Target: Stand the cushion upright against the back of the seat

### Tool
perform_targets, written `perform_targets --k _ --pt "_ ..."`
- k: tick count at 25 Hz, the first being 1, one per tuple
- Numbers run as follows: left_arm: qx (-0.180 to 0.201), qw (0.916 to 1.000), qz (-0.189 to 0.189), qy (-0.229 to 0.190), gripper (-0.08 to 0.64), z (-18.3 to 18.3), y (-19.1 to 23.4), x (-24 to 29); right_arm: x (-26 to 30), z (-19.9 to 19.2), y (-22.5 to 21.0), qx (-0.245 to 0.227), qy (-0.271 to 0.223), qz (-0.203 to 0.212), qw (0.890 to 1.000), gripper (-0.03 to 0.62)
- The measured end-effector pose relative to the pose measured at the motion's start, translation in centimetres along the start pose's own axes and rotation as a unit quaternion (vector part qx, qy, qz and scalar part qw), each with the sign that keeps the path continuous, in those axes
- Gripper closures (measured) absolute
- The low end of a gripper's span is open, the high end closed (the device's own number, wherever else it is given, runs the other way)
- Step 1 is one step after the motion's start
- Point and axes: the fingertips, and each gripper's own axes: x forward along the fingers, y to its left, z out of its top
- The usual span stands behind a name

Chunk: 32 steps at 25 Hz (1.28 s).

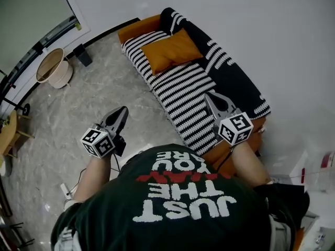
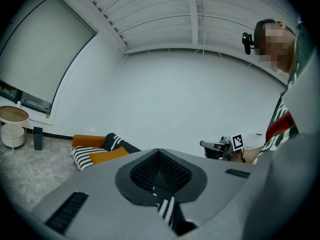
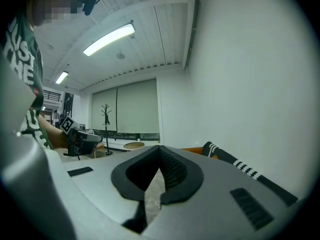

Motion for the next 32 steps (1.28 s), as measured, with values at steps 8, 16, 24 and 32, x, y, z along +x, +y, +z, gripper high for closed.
perform_targets --k 8,16,24,32 --pt "-0.028 0.9995 -0.012 0.002 0.549 -0.2 9.3 4.4 9.1 -1.5 -2.0 -0.007 0.028 -0.008 1.0 0.569" --pt "-0.064 0.9959 -0.057 0.029 0.549 3.4 27.0 13.6 26.4 -0.2 -6.7 0.01 0.036 -0.064 0.997 0.569" --pt "-0.033 0.9899 -0.11 0.084 0.549 7.3 37.3 21.3 37.0 -0.1 -13.7 0.048 0.07 -0.135 0.987 0.569" --pt "-0.04 0.9835 -0.136 0.112 0.549 7.5 39.6 31.1 41.1 -4.4 -22.4 0.128 0.111 -0.167 0.971 0.568"
